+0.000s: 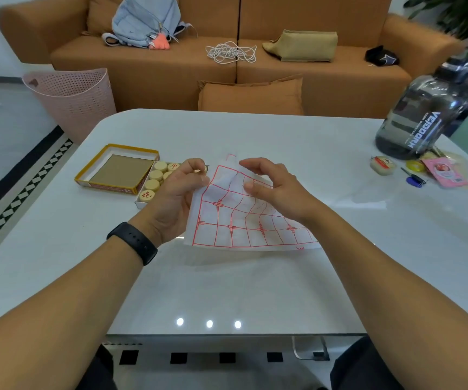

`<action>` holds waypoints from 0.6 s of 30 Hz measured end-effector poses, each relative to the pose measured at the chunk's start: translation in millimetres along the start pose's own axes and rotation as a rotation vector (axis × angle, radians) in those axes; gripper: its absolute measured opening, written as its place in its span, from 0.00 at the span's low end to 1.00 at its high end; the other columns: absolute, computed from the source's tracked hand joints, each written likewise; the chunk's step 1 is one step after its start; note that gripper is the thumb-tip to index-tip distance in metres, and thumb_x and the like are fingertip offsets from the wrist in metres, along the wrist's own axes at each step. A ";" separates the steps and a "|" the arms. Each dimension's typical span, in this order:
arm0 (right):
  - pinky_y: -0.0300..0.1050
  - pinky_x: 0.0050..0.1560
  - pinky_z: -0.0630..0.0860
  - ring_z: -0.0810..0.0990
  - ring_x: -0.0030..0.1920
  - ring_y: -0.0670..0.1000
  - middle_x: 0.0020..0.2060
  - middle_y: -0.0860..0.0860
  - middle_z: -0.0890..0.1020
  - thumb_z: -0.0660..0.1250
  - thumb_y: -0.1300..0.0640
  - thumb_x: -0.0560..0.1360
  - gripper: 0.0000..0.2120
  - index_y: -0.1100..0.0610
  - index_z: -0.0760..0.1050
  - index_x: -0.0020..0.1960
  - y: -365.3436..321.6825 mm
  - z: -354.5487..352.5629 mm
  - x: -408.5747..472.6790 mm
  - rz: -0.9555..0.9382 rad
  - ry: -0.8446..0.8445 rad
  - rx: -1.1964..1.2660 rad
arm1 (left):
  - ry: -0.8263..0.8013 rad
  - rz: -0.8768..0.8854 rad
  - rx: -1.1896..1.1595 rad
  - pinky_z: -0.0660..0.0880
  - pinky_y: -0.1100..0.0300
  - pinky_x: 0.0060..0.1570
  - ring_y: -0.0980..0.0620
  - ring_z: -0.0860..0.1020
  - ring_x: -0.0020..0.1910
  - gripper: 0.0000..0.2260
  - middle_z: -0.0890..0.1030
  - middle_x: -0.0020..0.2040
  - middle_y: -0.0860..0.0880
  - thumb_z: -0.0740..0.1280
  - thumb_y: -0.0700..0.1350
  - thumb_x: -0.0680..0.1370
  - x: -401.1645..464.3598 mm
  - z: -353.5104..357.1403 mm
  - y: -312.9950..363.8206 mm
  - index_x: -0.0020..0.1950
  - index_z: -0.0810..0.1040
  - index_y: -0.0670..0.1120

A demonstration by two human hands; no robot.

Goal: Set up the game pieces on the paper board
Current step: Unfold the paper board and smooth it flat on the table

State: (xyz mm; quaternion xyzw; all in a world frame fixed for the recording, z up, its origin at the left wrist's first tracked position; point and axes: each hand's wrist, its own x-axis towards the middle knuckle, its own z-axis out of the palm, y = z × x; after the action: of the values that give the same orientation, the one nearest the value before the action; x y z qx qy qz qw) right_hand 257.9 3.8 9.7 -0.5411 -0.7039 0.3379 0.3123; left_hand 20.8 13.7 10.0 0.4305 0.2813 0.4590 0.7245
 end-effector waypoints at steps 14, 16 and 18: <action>0.38 0.54 0.75 0.80 0.49 0.43 0.50 0.42 0.83 0.67 0.54 0.82 0.08 0.59 0.77 0.52 -3.4 7.5 -1.0 -0.007 0.002 0.281 | -0.011 -0.121 0.162 0.81 0.42 0.56 0.42 0.83 0.59 0.22 0.83 0.61 0.43 0.70 0.51 0.78 -0.4 16.5 -9.4 0.71 0.74 0.46; 0.43 0.52 0.76 0.79 0.44 0.45 0.43 0.46 0.81 0.68 0.54 0.81 0.09 0.60 0.78 0.52 -6.1 12.0 -2.9 -0.011 0.012 0.289 | 0.036 -0.050 0.283 0.82 0.58 0.42 0.53 0.84 0.45 0.09 0.86 0.47 0.49 0.64 0.46 0.82 0.2 21.4 -13.6 0.61 0.78 0.48; 0.43 0.51 0.77 0.79 0.44 0.45 0.43 0.47 0.81 0.68 0.53 0.81 0.09 0.60 0.78 0.52 -7.1 15.2 -4.6 0.000 0.018 0.320 | 0.078 -0.035 0.344 0.80 0.62 0.40 0.54 0.81 0.42 0.08 0.82 0.43 0.50 0.58 0.44 0.85 -0.3 25.1 -16.2 0.54 0.78 0.49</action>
State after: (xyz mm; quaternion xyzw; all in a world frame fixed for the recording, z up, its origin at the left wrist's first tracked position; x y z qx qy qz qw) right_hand 242.8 -4.1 6.4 -0.4876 -0.6383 0.4408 0.4007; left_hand 47.7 0.9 7.5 0.5249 0.3910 0.4079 0.6365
